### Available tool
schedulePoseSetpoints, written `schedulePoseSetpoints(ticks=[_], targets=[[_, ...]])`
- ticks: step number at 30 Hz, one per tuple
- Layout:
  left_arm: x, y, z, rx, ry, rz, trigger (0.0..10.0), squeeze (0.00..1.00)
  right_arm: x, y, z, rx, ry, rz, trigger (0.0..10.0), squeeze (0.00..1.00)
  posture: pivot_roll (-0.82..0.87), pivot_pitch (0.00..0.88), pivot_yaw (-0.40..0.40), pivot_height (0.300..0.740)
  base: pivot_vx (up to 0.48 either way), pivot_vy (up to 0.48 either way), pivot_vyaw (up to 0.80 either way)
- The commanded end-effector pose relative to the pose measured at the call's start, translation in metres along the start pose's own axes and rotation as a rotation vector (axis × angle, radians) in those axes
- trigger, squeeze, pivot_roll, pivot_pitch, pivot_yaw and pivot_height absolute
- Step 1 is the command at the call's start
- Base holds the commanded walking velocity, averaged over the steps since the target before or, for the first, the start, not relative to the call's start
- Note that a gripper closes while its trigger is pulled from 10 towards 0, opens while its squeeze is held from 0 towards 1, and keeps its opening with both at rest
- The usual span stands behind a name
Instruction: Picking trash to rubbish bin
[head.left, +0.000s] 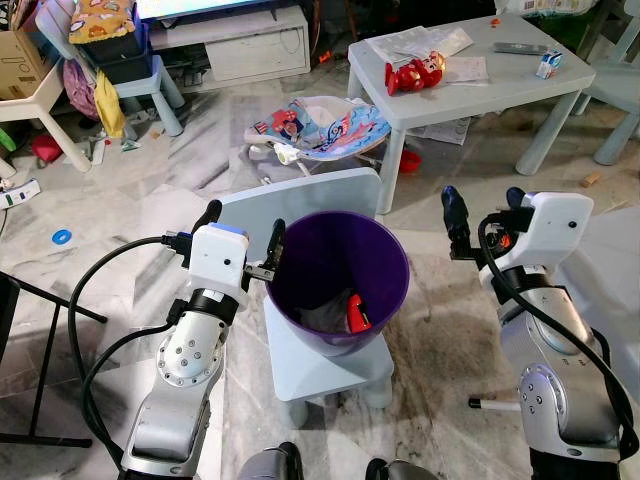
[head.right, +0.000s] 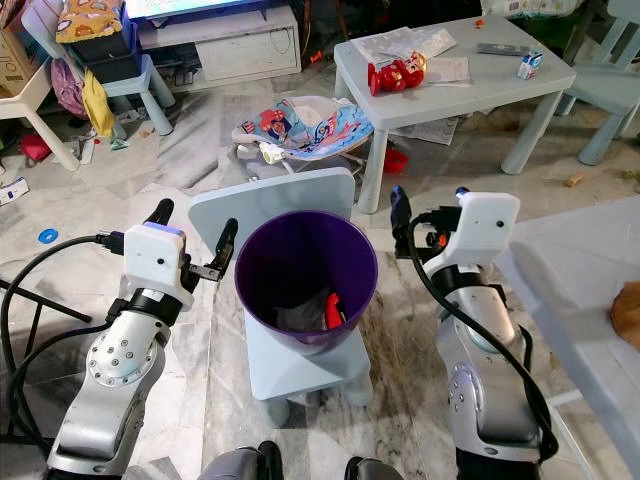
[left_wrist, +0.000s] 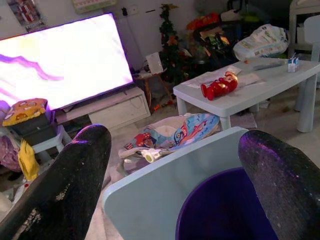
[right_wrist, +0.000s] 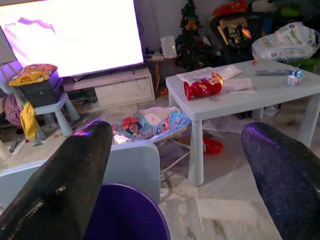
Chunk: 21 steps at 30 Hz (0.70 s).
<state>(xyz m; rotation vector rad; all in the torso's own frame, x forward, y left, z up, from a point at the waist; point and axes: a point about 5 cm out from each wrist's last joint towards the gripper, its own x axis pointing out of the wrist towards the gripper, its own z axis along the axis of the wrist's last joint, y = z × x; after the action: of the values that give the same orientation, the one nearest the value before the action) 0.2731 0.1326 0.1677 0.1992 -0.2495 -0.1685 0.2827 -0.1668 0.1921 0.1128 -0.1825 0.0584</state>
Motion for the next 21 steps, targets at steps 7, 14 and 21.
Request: schedulePoseSetpoints(ticks=[7,14,21], targets=[[0.0006,-0.0013,-0.0042,0.001,0.007,0.008,10.0,0.0,-0.0025,-0.0033,-0.0018,-0.016,0.04,0.001,10.0,0.0,0.02,0.156,0.028,0.74,0.0,0.0,0.0],[-0.0004,-0.0021,-0.0069,-0.001,0.024,0.005,10.0,0.0,-0.0009,-0.0023,-0.0046,-0.011,0.051,0.01,10.0,0.0,0.03,0.15,0.026,0.74,0.0,0.0,0.0],[-0.0009,-0.0012,-0.0091,-0.004,0.035,0.008,10.0,0.0,-0.0008,-0.0016,-0.0066,-0.006,0.064,0.01,10.0,0.0,0.03,0.152,0.028,0.74,-0.191,0.0,0.0]])
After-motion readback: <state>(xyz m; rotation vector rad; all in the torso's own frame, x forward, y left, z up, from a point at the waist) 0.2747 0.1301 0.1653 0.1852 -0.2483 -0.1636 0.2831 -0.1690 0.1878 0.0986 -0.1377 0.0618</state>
